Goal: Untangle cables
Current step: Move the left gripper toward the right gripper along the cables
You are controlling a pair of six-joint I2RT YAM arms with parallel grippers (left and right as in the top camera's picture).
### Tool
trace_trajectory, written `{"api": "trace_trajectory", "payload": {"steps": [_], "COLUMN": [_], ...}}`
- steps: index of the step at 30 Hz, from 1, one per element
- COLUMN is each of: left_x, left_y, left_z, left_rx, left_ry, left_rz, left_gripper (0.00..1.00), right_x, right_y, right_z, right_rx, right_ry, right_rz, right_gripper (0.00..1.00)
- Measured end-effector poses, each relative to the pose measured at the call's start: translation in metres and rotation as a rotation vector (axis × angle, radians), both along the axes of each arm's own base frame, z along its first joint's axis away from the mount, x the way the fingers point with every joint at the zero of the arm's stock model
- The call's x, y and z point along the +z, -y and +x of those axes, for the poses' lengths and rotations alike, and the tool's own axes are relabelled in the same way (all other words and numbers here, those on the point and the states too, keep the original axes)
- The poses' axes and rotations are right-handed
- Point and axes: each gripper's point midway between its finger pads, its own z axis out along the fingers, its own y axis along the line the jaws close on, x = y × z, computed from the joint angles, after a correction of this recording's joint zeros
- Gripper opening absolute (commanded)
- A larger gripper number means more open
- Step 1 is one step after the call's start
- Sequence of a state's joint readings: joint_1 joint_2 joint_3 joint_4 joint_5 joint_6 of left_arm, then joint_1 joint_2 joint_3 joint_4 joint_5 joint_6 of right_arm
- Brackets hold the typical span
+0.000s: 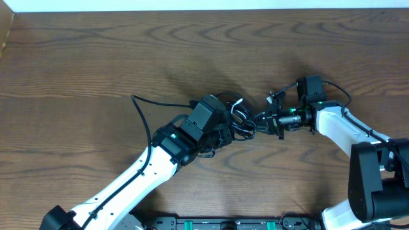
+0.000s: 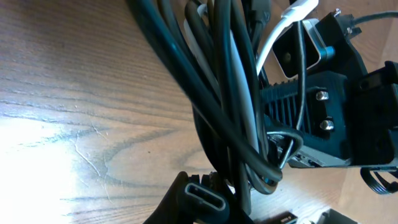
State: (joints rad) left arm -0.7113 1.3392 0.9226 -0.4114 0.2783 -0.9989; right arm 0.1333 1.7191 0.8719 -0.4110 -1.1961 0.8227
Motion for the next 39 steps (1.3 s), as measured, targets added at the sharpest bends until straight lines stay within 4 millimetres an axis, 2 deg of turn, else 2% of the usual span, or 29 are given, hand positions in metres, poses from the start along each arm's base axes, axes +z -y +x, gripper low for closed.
{"api": "trace_trajectory", "payload": {"steps": [8, 14, 18, 22, 25, 32, 39], "left_x": [-0.005, -0.032, -0.045, -0.035, -0.028, -0.018, -0.012], "left_y": [-0.008, -0.008, 0.002, 0.027, 0.038, 0.052, 0.058], "left_z": [0.009, 0.016, 0.019, 0.022, 0.022, 0.019, 0.011], "left_rx": [0.056, 0.165, 0.202, 0.154, 0.116, 0.040, -0.028], "left_ry": [0.029, -0.064, -0.119, -0.135, -0.136, -0.154, -0.166], "left_rz": [0.050, 0.072, 0.027, -0.106, -0.178, -0.293, -0.332], "left_gripper": [0.08, 0.08, 0.07, 0.07, 0.07, 0.08, 0.08], "right_x": [-0.001, -0.002, -0.004, -0.004, -0.002, 0.001, -0.001], "right_y": [0.000, -0.001, 0.000, 0.002, 0.005, 0.009, 0.010], "right_z": [0.000, 0.000, 0.001, 0.002, 0.004, 0.007, 0.008], "right_rx": [-0.002, 0.002, -0.003, -0.012, -0.021, -0.037, -0.041], "right_ry": [0.001, 0.002, 0.003, 0.000, 0.002, 0.013, 0.015], "right_rz": [-0.006, -0.012, -0.023, -0.027, -0.022, -0.020, -0.033], "right_gripper": [0.01, 0.01, 0.01, 0.01, 0.01, 0.01, 0.01]}}
